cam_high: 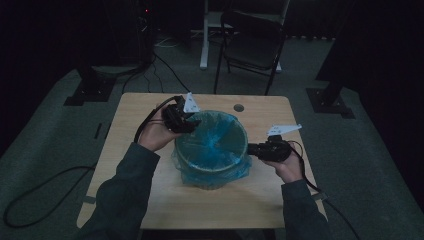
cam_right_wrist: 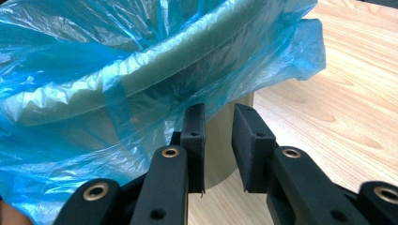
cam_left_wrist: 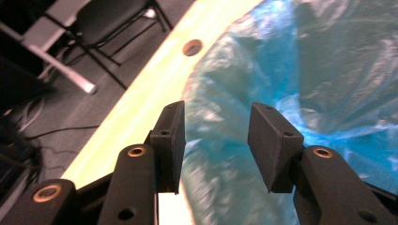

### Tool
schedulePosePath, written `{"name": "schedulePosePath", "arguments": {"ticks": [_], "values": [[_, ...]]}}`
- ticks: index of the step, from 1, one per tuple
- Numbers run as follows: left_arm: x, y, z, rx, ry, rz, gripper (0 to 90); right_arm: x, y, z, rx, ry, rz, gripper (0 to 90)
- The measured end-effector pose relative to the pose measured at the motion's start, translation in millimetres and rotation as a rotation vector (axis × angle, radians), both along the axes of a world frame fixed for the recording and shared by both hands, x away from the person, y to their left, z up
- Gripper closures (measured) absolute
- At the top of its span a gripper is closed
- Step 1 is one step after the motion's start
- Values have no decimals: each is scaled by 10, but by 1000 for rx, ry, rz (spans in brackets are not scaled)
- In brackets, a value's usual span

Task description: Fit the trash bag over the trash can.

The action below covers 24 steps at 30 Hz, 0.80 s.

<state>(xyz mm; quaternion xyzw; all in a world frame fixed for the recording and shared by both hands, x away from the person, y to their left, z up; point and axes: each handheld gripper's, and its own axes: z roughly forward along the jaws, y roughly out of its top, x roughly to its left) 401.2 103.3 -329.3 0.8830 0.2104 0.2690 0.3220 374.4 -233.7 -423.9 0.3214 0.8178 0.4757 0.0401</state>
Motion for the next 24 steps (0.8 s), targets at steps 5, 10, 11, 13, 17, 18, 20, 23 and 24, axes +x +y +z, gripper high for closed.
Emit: {"name": "schedulePosePath", "arguments": {"ticks": [5, 10, 11, 13, 17, 18, 20, 23, 24], "values": [[-17, 121, -17, -29, -8, 29, 570, 0, -25, 5, 1, -2, -11, 735], [-34, 211, -24, -64, -21, 54, 570, -5, -32, 8, 0, -2, -14, 726], [-41, 234, -23, -81, -21, 56, 570, -6, -32, 7, 0, -3, -13, 726], [-53, 270, -27, -93, -27, 64, 570, -4, -37, 8, 1, -3, -13, 724], [-68, 335, -68, -127, -29, 79, 565, -3, -48, 10, 2, -3, -14, 724], [-69, 353, -79, -127, -27, 81, 563, -5, -49, 12, 1, -3, -14, 724], [-73, 387, -105, -139, -27, 87, 559, -7, -51, 14, 3, -3, -15, 723], [-80, 447, -139, -159, -23, 98, 558, -9, -57, 15, 4, -5, -16, 723], [-82, 464, -151, -169, -21, 101, 559, -10, -58, 14, 4, -5, -16, 723]]}}
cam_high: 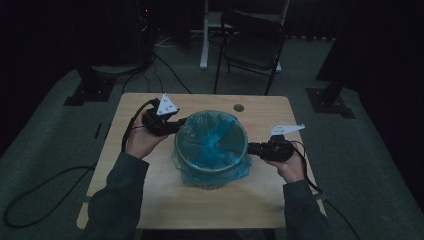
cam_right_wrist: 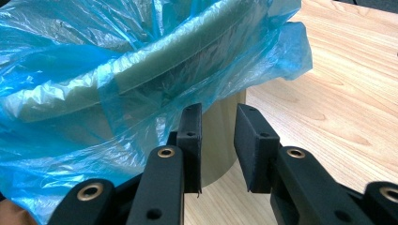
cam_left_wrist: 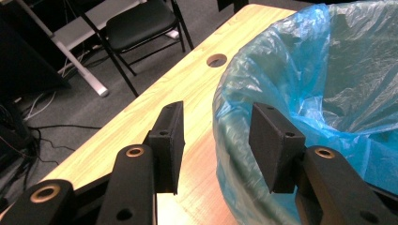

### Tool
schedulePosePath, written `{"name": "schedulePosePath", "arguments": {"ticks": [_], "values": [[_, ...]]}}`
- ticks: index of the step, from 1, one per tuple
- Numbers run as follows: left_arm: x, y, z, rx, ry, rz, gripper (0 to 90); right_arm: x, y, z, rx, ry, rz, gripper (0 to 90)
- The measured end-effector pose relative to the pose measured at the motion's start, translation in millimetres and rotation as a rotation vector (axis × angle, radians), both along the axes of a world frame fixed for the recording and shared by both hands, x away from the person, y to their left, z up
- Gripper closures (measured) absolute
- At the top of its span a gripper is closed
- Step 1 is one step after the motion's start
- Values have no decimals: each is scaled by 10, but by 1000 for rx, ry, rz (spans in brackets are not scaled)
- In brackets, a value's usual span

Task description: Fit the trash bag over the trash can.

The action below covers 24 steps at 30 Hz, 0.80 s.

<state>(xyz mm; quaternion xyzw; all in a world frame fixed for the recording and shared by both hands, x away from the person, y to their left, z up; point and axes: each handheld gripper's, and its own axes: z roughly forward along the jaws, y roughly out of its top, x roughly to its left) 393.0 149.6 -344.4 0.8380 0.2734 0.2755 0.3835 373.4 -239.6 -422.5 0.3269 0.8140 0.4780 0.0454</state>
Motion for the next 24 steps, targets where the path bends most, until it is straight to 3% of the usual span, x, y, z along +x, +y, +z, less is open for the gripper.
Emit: {"name": "schedulePosePath", "arguments": {"ticks": [24], "values": [[-18, 171, -203, -47, 29, 43, 552, 0, -5, -11, -4, 2, -2, 720]]}}
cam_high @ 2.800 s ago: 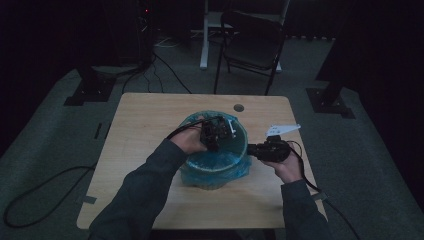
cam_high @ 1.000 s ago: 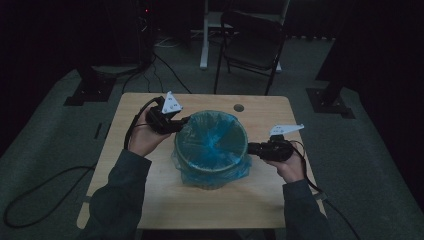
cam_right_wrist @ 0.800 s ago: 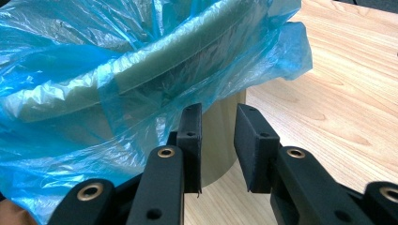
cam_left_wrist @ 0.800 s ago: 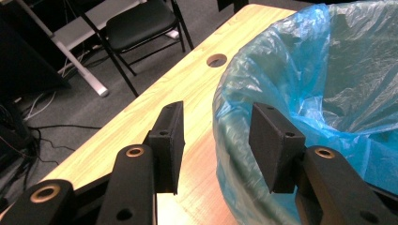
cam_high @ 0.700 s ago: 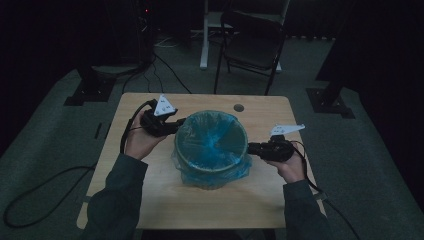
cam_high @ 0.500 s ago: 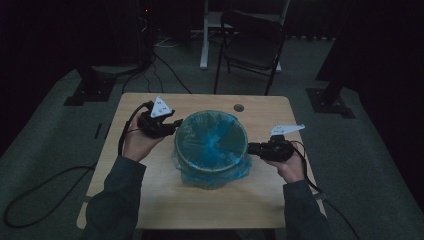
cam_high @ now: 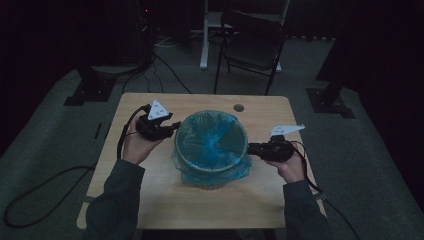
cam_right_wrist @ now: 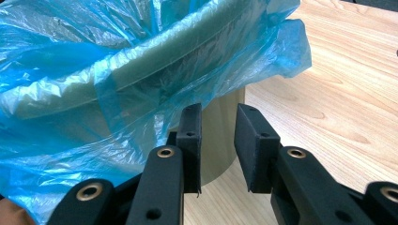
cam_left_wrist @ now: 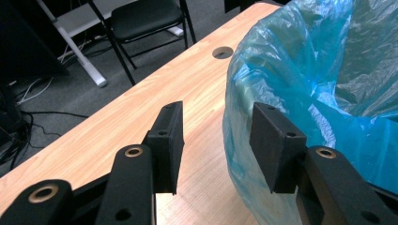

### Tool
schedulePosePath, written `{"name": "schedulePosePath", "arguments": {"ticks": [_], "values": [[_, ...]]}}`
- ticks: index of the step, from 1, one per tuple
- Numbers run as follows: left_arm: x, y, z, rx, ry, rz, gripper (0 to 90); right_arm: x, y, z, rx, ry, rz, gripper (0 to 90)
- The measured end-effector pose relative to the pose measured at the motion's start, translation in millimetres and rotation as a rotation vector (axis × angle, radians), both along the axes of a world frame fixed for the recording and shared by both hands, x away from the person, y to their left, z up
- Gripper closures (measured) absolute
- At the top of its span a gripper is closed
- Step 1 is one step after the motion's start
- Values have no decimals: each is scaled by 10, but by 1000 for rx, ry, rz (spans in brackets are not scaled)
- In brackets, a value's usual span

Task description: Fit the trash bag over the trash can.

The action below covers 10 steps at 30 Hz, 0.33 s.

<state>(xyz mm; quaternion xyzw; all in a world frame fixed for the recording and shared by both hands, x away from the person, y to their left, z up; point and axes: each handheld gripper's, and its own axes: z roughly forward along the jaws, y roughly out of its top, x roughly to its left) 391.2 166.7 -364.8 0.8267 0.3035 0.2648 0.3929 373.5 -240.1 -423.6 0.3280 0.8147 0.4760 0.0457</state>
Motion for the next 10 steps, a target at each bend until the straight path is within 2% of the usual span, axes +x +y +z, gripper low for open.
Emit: {"name": "schedulePosePath", "arguments": {"ticks": [10], "values": [[4, 103, -110, -43, 11, 31, 551, 7, -17, -3, 1, 2, -4, 720]]}}
